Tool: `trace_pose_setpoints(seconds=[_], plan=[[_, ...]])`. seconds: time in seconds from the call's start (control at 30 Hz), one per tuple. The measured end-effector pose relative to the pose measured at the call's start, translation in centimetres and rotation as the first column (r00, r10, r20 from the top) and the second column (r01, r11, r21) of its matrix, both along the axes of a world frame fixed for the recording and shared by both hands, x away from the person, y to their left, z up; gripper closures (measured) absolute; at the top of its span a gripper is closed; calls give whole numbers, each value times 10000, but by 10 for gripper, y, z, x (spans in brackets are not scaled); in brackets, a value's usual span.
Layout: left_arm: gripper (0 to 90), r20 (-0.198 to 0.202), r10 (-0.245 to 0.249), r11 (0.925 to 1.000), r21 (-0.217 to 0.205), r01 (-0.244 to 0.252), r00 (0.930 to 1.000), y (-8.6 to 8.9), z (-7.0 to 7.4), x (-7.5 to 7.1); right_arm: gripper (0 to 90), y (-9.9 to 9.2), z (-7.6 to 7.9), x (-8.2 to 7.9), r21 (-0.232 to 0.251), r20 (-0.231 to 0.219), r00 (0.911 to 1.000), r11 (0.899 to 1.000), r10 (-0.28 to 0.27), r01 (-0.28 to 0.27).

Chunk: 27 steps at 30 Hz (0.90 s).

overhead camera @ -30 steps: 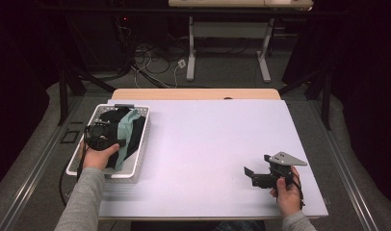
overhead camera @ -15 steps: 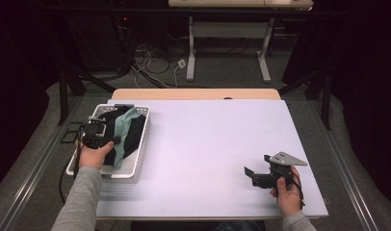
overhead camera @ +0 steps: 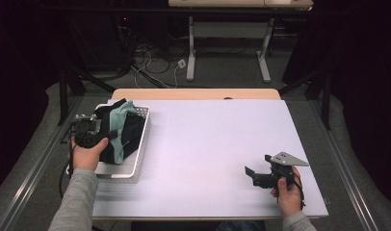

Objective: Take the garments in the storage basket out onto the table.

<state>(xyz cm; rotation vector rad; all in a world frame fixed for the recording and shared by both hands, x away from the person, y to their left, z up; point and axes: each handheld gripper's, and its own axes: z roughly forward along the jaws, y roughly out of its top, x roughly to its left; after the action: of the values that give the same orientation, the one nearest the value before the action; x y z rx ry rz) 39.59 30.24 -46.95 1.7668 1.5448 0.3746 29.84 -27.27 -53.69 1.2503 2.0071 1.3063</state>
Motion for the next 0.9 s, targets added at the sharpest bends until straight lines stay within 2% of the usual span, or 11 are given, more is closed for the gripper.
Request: trace_pose_setpoints(seconds=[0.17,0.27,0.4,0.53,0.8,0.9], plan=[[635,555,60,9997,-229,-47,9984,1,13,-6,63,1,2,-1,46,76,9999,9999,88,-89],[635,793,-72,9995,-288,95,9968,-1,21,-10,63,3,3,-3,130,178,9998,9998,128,-130],[638,1192,-78,9989,-458,133,9928,-6,29,-13,63,3,4,-5,291,218,9996,9994,170,-176],[639,1381,-115,9985,-512,188,9904,-9,37,-15,64,2,5,-7,636,343,9993,9978,149,-170],[639,1898,193,9981,-614,-77,9816,-17,46,-25,66,0,9,-13,1279,251,9984,9903,511,-539],[639,2038,271,9979,-632,-145,9786,-20,49,-31,66,0,11,-16,1291,262,9982,9900,542,-571]])
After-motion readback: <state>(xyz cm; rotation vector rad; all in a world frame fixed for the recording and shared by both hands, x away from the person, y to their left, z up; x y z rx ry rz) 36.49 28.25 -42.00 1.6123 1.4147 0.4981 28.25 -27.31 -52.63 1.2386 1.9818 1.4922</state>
